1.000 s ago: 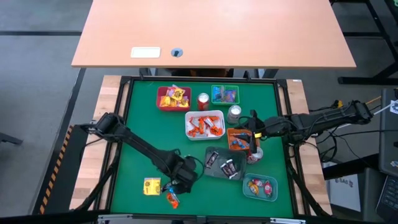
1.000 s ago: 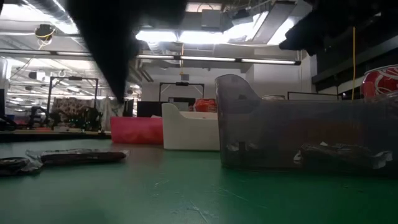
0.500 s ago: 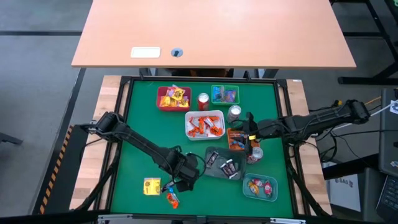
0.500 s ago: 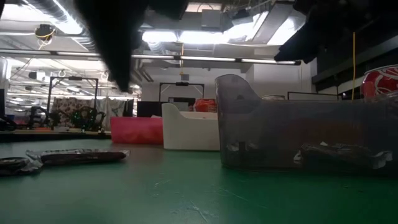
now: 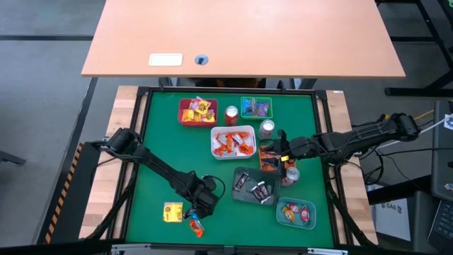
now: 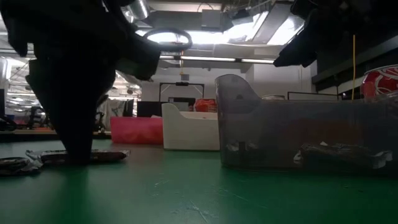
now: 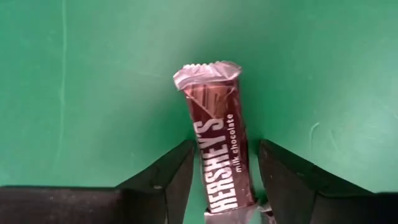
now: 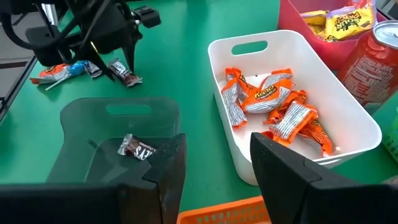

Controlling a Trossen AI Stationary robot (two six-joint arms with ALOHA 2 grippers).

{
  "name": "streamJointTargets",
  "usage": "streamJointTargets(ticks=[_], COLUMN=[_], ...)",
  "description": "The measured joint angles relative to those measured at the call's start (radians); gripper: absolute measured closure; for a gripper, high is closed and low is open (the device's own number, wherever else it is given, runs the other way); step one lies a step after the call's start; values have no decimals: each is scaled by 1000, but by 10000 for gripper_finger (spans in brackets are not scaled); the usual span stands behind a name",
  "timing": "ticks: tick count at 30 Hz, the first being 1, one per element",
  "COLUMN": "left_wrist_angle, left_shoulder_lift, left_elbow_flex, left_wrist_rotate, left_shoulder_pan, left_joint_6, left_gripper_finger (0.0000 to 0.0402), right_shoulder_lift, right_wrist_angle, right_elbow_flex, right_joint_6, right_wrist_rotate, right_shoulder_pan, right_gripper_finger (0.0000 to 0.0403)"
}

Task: Sort candy
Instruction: Put the brown chocolate bar into the black bin

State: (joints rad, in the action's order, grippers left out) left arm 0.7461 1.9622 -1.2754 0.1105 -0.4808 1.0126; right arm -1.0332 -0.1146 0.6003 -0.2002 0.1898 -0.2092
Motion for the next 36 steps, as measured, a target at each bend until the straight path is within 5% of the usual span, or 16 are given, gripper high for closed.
streamJointTargets(ticks=[8,20,36], left_wrist_angle=[-56,-80,-1], left_shoulder_lift=[-7,-5,6], left_elbow_flex=[54,52,-105], left_wrist_rotate=[62,84,80], left_shoulder_pan=[-3,-6,-2], left_joint_6=[7,8,-160], left_gripper_finger=[241,350,357], right_shoulder_lift=[0,0,0], right_wrist_angle=[5,6,6], right_elbow_flex=[0,0,0], right_joint_6=[0,0,0], right_wrist_rotate=[0,0,0], right_shoulder_pan=[0,0,0], right_gripper_finger=[224,224,224])
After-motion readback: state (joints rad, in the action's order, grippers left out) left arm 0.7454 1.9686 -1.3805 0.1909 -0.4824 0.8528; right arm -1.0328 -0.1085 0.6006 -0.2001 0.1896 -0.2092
